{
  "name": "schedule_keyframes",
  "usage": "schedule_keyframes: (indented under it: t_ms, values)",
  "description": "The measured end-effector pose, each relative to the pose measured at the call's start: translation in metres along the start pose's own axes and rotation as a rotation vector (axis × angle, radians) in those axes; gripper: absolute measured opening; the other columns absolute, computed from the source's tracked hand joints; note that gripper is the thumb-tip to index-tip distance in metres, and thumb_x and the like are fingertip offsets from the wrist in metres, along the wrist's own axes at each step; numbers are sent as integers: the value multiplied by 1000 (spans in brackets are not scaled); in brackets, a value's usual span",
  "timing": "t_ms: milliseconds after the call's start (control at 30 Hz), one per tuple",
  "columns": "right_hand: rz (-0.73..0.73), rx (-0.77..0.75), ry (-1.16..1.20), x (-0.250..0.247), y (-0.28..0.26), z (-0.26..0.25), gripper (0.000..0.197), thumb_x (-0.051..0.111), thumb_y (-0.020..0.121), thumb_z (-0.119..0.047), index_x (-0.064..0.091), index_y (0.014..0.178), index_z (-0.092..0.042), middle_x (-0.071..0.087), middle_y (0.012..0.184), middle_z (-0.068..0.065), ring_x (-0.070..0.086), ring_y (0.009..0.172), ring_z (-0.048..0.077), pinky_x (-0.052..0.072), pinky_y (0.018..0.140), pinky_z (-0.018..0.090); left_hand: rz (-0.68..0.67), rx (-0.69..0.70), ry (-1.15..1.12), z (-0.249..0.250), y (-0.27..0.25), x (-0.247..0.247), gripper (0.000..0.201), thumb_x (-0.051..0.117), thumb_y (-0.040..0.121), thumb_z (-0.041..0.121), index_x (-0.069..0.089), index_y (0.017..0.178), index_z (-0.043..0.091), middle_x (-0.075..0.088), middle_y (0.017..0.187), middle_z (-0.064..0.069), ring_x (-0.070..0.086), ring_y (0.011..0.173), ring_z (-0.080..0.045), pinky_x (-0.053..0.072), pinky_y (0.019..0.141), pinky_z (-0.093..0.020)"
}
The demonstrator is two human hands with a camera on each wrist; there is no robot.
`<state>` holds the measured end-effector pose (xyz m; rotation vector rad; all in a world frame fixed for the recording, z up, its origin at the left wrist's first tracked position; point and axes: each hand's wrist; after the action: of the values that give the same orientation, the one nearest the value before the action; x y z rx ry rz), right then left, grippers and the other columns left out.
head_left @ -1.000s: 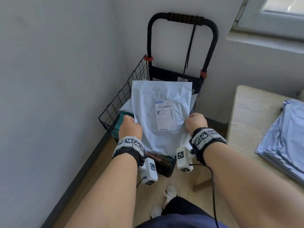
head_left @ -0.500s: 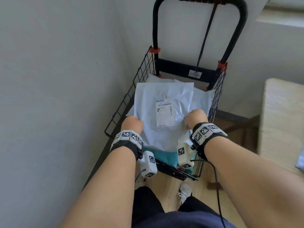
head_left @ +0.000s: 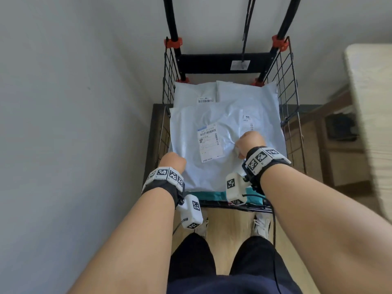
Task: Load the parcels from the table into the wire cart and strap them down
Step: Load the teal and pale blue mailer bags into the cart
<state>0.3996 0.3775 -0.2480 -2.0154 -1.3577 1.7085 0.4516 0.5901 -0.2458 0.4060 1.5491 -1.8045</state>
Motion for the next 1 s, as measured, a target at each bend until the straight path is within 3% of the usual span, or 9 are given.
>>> schedule_keyframes:
  t_ms: [133,233,400,567,633,667,767,900,1000]
  values:
    - [-16,37,45,27,-2,3,23,47,91,-6,63,107,-5,65,109,15,59,92,32,49,80,35,-71,-46,62,-17,8,4,33,43,94,11,59,116,-8,60,121,-22,57,111,-36,45,84,-34]
    - [-66,48,32,40,-5,7,33,46,95,-11,58,125,-3,58,127,17,56,115,33,45,89,34,-86,-32,135,-23,7,6,35,43,97,15,58,124,-4,59,127,-18,56,118,-32,45,92,-33]
    - [-144,87,15,42,-17,10,39,40,99,-11,48,134,2,50,138,19,48,127,31,41,99,33,-82,-1,163,-18,3,7,35,44,97,14,57,125,-3,59,128,-18,56,119,-32,45,93,-34]
    - [-80,107,-7,16,-29,6,35,38,99,-12,52,128,2,55,131,17,54,115,32,43,95,33,-59,22,109,2,-12,-4,22,46,94,9,60,106,-4,61,121,-21,61,109,-33,50,84,-37]
    - [-67,86,44,4,-36,7,35,38,99,-9,52,129,2,54,132,17,53,120,31,43,96,32,-27,63,90,14,-20,-7,16,45,94,7,57,87,-1,61,120,-21,60,109,-33,45,75,-35]
    - [-57,74,52,-3,-41,9,34,38,98,-8,52,128,1,54,132,16,53,117,31,44,93,32,3,88,78,21,-25,-9,15,45,93,7,56,87,-1,61,120,-20,60,108,-33,42,72,-32]
    - [-3,60,26,-23,-49,25,28,42,96,-12,59,116,-1,61,120,16,51,88,29,39,72,31,112,203,53,46,-44,-10,30,41,94,6,57,119,2,58,125,-15,57,112,-33,41,79,-31]
    - [64,77,107,-58,-59,61,31,41,96,-10,61,117,1,62,120,15,58,104,32,45,82,34,134,333,56,86,-69,-1,39,41,95,8,53,131,7,53,136,-12,51,122,-31,42,96,-32]
    - [156,84,191,-94,-71,96,31,43,95,-9,64,115,0,64,119,14,60,102,29,47,81,30,134,422,60,123,-98,17,43,41,94,9,51,136,11,51,140,-9,49,127,-29,40,101,-32]
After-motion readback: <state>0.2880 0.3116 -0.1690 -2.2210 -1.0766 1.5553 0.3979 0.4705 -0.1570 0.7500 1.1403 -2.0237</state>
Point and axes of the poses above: each hand's wrist, its own y-axis towards the middle knuckle, its own x-axis out of the palm, z = x × y
